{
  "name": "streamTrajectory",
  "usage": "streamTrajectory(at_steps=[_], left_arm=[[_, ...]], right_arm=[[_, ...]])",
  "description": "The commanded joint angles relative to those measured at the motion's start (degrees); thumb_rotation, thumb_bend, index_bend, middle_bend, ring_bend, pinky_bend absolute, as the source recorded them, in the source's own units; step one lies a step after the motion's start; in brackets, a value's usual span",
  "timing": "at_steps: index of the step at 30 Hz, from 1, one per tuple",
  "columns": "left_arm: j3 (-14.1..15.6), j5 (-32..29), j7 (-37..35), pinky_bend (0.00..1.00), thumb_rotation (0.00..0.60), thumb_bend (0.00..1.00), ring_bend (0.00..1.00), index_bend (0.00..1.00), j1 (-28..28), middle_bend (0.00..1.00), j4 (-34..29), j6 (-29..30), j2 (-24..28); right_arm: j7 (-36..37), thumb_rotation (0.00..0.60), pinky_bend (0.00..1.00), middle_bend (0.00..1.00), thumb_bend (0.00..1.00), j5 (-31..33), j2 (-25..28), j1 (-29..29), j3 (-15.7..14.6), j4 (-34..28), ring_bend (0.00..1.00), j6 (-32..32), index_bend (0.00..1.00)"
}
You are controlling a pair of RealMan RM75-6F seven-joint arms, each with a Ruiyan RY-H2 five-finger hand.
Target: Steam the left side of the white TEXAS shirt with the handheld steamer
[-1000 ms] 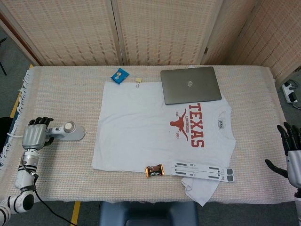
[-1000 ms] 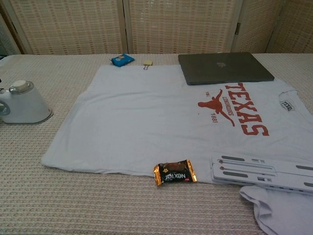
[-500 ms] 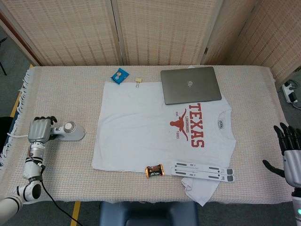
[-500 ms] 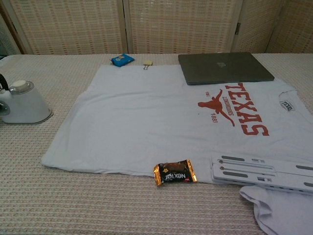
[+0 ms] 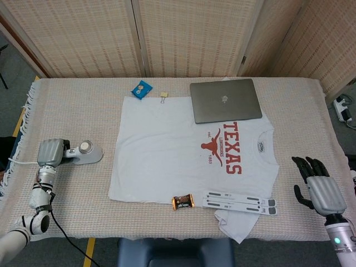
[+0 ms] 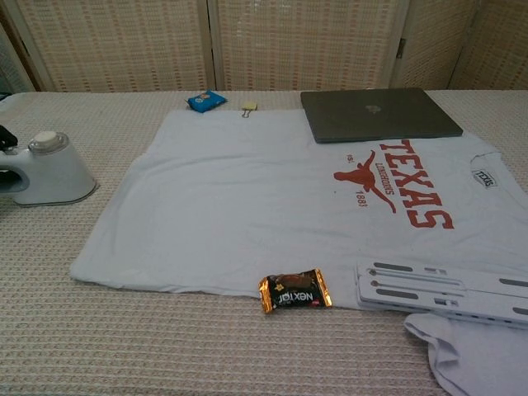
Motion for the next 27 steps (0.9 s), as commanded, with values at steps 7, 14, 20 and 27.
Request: streamTrajectory(at_steps=[7,14,20,27], left_arm=[[0.52,7.1,-10.91,0.81,0.6,0.34,0.9,0.9,1.29,1.0,-6.81,11.74,4.18],[0.47,11.24,-5.59,0.81,0.6,0.34,0.9,0.9,-0.49,1.0,-20.57,16.03,8.44],[-1.34,11.63,0.01,0.81,0.6,0.34,0.9,0.9,-4.53,1.0,-27.86,14.44,7.5],[-4.31,5.4,3.81,0.81,0.6,0.34,0.9,0.9,-10.9,1.0,-28.14,4.1,3.21]], right_arm=[[9.12,0.335,0.0,0.09,0.96,-3.91,-5.22,12.19,0.12,5.72,0.0,-14.69,0.0],[13.1,0.287,0.0,0.05,0.96,-6.49,-12.81,18.62,-0.07,13.6,0.0,-20.62,0.0],[15.02,0.277,0.0,0.04,0.96,-8.77,-19.38,21.11,-1.53,20.37,0.0,-21.09,0.0],[16.82,0.273,0.0,0.04,0.96,-11.04,-22.92,21.52,-3.79,24.73,0.0,-18.74,0.0]])
